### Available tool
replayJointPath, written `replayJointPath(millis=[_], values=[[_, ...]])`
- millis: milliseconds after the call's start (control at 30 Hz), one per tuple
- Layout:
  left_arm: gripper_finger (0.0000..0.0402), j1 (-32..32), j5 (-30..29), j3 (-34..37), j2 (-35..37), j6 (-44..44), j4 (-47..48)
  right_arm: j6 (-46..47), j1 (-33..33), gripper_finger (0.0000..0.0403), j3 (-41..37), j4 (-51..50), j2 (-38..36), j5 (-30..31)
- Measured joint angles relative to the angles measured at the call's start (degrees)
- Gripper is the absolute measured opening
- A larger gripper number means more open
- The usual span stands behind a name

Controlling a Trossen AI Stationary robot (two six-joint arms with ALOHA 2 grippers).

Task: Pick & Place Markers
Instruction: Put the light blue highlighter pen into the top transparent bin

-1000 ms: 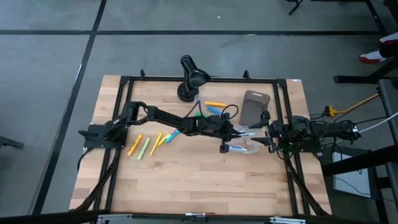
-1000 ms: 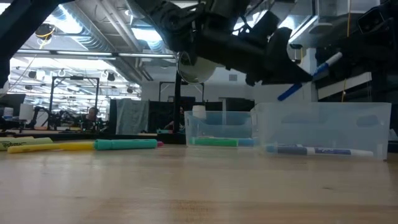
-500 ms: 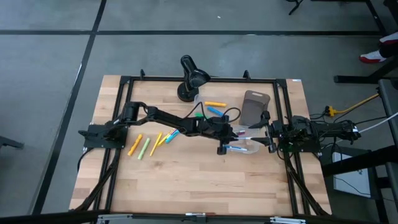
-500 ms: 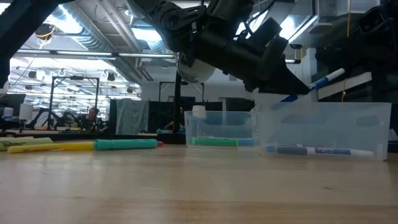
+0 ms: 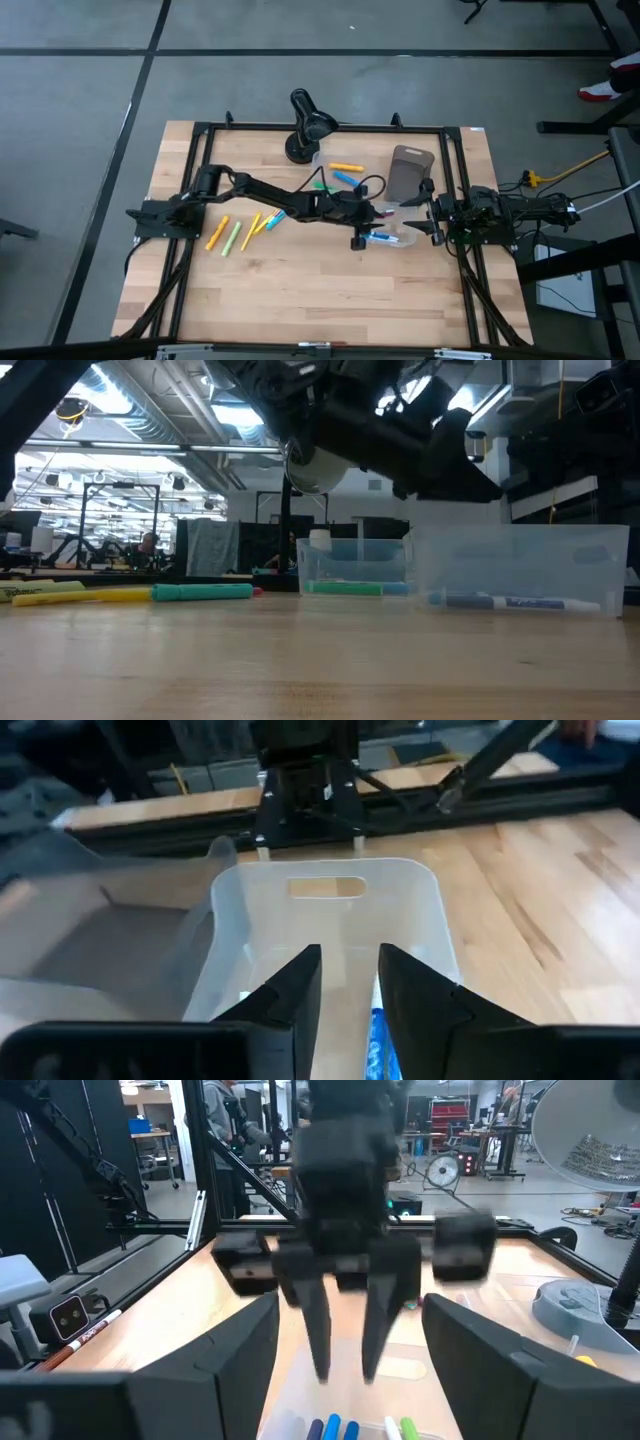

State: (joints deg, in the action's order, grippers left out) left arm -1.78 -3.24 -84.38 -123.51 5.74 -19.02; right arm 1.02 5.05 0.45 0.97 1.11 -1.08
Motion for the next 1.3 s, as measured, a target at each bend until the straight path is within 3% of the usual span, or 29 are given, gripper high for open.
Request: replayJointPath(millis=[200,367,567,800,1167,1300], values=[[0.0104,-1.72,-9.2,-0.04,8.33,2.53,9.41,0.0,-0.01,0.0244,0.0,-0.02,0.01,0.0],[0.01,-4.16,-11.21,-0.07,16.7,0.85,22.56,0.0,-0.02,0.0244,0.0,-0.02,0.02,0.0],[0.0094,-8.62,-14.21,-0.09,22.25,-10.51,41.34,0.0,-0.02,0.0244,0.0,-0.02,0.02,0.0],[0.0091,-13.43,-19.31,0.25,22.85,-26.4,64.48,0.0,-0.01,0.0244,0.0,-0.01,0.01,0.0],[0.0093,-15.7,-29.45,11.82,22.76,-41.53,70.9,0.0,-0.01,0.0244,0.0,-0.01,0.01,0.0],[0.011,-15.66,-29.31,15.47,22.78,-45.17,70.53,0.0,0.01,0.0244,0.0,-0.01,0.02,0.0]])
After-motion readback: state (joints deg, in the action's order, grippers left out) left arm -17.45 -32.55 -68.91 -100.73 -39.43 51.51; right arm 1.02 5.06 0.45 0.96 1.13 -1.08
